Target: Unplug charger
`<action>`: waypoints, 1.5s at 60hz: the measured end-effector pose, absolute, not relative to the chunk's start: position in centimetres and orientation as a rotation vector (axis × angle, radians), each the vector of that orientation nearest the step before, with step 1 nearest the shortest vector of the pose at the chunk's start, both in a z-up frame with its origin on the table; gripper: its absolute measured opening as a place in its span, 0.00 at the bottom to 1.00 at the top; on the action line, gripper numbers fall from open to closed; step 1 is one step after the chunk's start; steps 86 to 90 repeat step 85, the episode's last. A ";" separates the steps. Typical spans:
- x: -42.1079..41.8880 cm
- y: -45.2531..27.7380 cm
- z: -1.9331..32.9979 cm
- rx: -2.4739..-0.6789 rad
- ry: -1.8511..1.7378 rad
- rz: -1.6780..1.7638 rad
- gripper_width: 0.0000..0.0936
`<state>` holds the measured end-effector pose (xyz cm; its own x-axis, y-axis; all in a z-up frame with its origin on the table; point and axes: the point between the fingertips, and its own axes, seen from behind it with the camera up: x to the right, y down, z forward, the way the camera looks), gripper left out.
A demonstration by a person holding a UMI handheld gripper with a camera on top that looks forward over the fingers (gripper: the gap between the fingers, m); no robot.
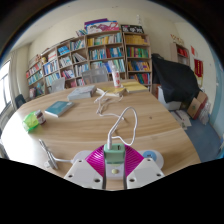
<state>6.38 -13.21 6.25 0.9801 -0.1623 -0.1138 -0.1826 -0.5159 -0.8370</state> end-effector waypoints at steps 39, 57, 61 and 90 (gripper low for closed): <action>21.3 -17.9 7.4 -2.261 0.138 -0.137 0.30; 24.2 -20.1 1.7 -2.399 0.186 -0.136 0.38; 23.9 -20.0 1.5 -2.411 0.169 -0.126 0.51; 21.9 -24.6 7.7 -2.350 0.193 -0.199 0.91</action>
